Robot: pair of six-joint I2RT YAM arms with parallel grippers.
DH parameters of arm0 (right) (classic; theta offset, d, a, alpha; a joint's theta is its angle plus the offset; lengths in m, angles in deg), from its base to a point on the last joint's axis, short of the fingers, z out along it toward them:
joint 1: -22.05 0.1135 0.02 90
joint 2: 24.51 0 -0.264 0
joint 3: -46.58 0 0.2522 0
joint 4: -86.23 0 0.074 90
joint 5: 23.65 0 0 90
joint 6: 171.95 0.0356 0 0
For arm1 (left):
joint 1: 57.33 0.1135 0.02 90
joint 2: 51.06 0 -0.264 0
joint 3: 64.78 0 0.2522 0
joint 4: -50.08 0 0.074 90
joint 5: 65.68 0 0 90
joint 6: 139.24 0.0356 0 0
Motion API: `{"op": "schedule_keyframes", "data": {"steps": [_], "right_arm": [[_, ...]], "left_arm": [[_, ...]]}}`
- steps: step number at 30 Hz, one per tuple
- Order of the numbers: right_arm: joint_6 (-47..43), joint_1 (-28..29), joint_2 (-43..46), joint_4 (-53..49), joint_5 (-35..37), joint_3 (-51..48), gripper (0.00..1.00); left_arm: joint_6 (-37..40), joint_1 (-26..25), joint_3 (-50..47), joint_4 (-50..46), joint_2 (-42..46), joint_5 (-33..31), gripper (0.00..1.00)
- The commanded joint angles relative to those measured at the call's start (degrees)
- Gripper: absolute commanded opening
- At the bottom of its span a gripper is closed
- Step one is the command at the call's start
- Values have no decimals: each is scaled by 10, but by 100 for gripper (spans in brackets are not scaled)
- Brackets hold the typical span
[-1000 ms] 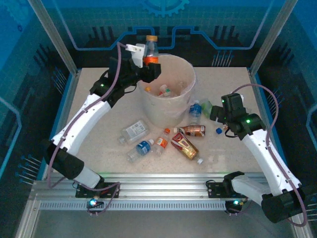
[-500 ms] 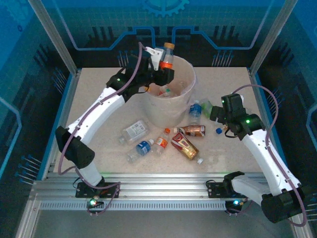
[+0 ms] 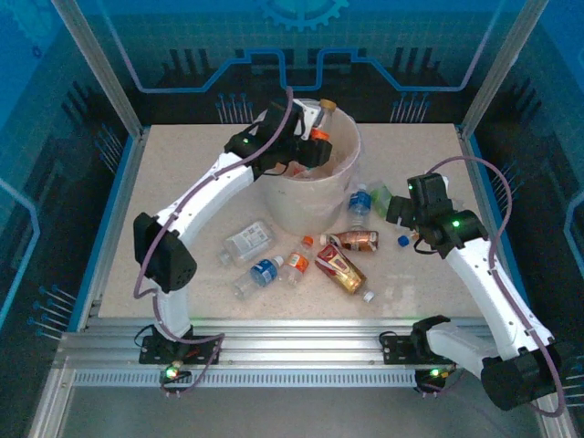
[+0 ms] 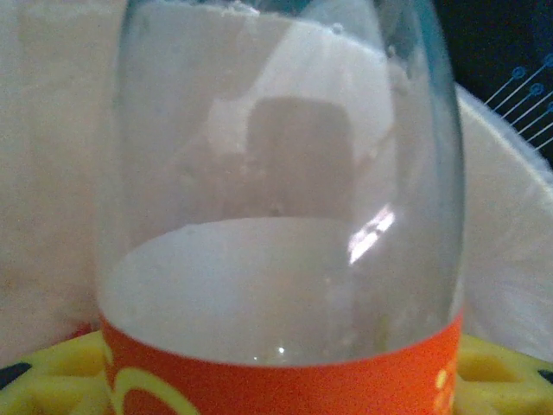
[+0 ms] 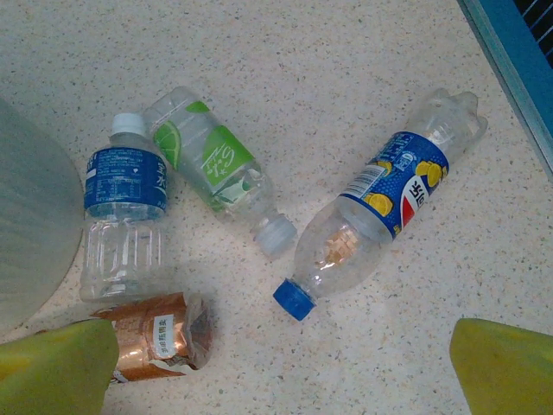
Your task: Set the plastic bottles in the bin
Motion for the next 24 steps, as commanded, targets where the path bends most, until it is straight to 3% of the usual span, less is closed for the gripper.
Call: {"op": "schedule_keyframes", "data": {"steps": [1, 18, 24], "right_arm": [[11, -10, 2, 10, -2, -5, 100], [15, -11, 0, 9, 0, -9, 100], [17, -12, 0, 8, 0, -10, 100]], "left_arm": [[17, -4, 29, -25, -19, -19, 50], [38, -4, 93, -90, -109, -58, 56], [37, -4, 94, -102, -119, -63, 67]]}}
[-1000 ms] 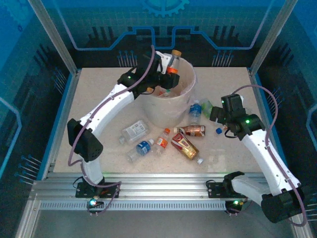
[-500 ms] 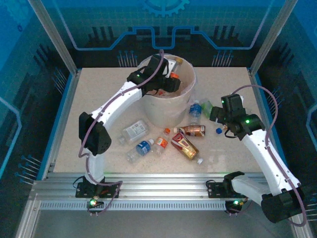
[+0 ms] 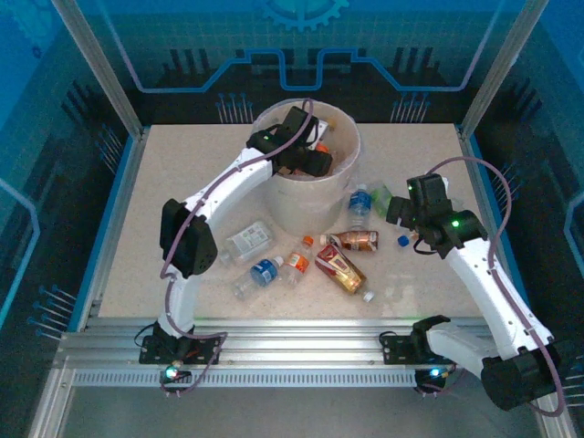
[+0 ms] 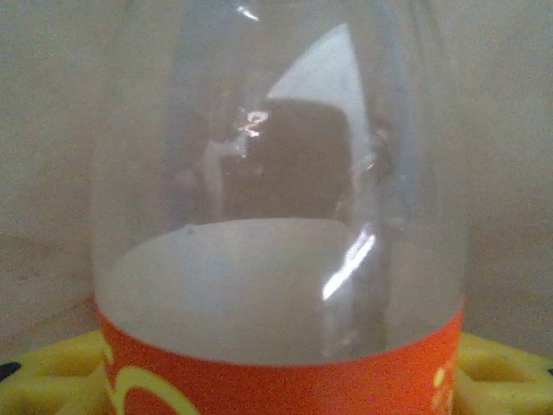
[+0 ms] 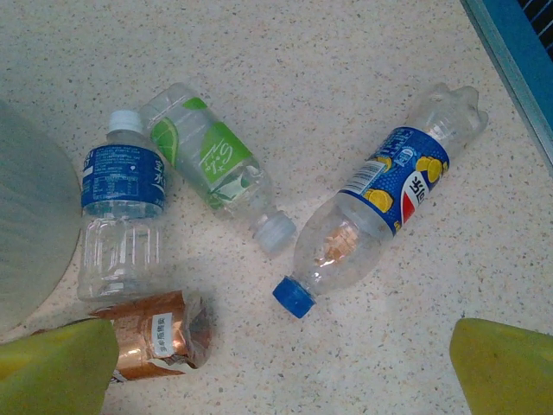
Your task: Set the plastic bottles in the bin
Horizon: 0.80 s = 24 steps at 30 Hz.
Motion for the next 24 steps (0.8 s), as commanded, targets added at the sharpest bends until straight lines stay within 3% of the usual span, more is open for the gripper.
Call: {"op": "schedule_keyframes", "data": {"steps": [1, 6, 12, 17, 24], "right_arm": [[11, -12, 0, 9, 1, -6, 100], [22, -13, -2, 8, 12, -10, 100], [37, -22, 0, 9, 13, -17, 100], [46, -37, 0, 7, 11, -23, 100], [45, -76, -9, 22, -35, -34, 100]], "left_arm": [[8, -3, 20, -21, -9, -13, 69], [7, -4, 19, -24, -10, -17, 78], [8, -3, 21, -23, -6, -21, 81], [6, -3, 23, -22, 10, -29, 98], [-4, -3, 19, -18, 57, -29, 99]]}}
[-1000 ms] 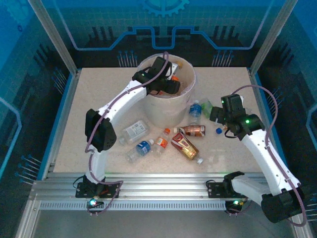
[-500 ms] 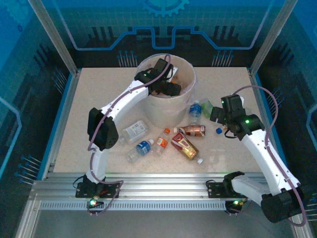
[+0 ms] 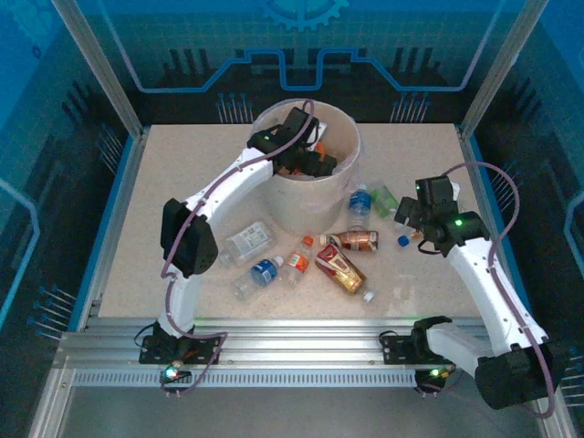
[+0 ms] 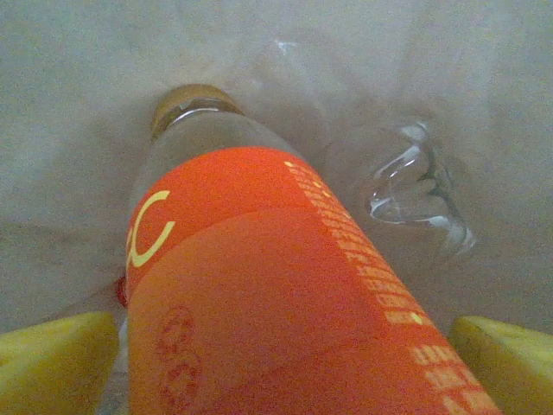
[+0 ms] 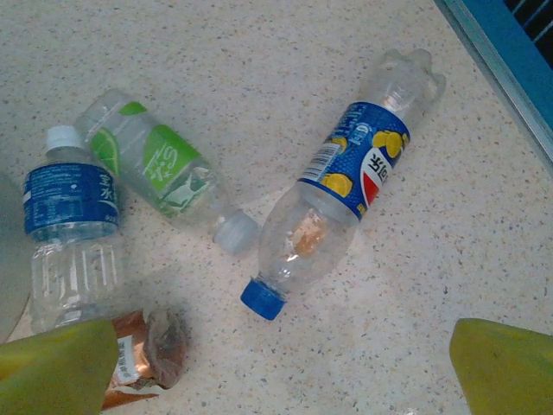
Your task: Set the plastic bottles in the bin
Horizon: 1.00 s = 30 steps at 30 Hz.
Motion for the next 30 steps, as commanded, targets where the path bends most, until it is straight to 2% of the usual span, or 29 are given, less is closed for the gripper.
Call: {"op": "schedule_keyframes", "data": {"steps": [1, 10, 16, 27, 30], "right_arm": [[9, -20, -7, 21, -33, -11, 100], [-3, -55, -29, 31, -53, -15, 100], [-17, -101, -41, 41, -89, -16, 100], [-39, -186, -93, 54, -139, 5, 100], [-39, -205, -114, 60, -150, 14, 100]], "left_arm": [[-8, -3, 13, -3, 64, -10, 99], [-25, -3, -62, 62, 171, -9, 99], [-27, -3, -144, 113, 257, -27, 99], [-41, -2, -421, 320, 497, -139, 99], [-40, -1, -471, 349, 540, -180, 99]]}}
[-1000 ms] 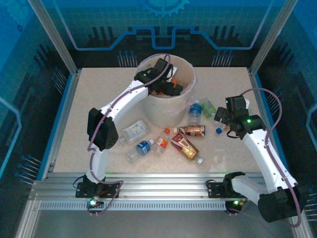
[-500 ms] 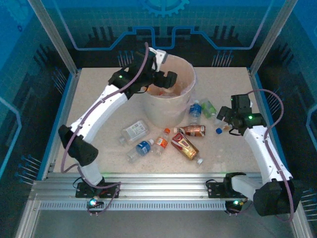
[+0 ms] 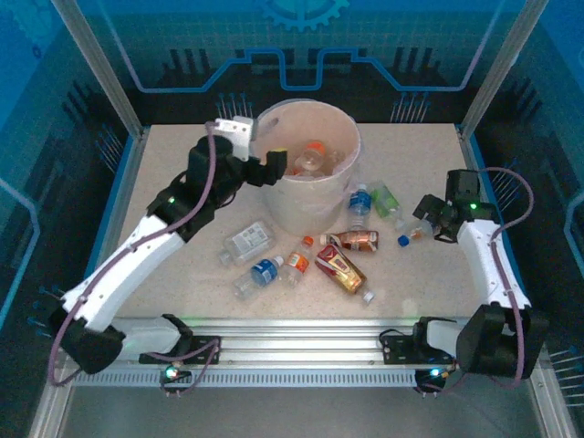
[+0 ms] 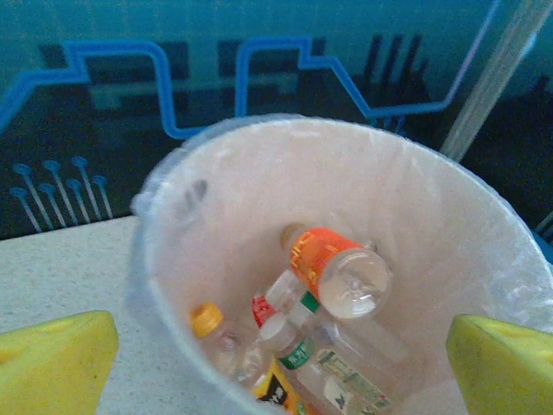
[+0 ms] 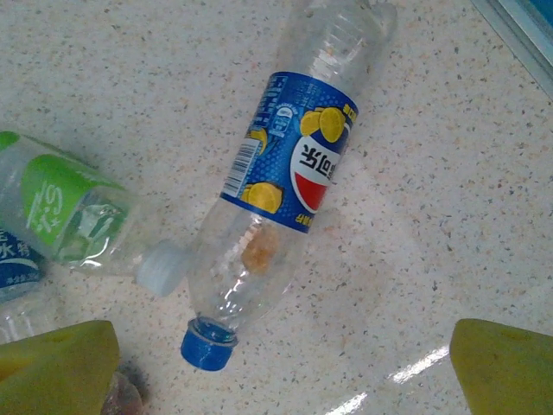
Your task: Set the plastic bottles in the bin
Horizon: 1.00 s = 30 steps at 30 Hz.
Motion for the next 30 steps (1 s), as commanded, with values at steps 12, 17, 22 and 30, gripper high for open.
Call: {"op": "schedule_keyframes", "data": {"steps": [12, 17, 22, 30], "right_arm": [[-14, -56, -167, 61, -53, 85, 100], [-13, -64, -232, 70, -50, 116, 100], [-10, -75, -289, 77, -67, 140, 100], [-6, -75, -350, 91, -82, 153, 100]], "left_arm": [[-10, 11, -138, 108, 105, -169, 99], [-17, 23, -144, 103, 108, -169, 99], [-23, 31, -148, 100, 107, -166, 99], [-31, 42, -152, 97, 103, -158, 99]]}}
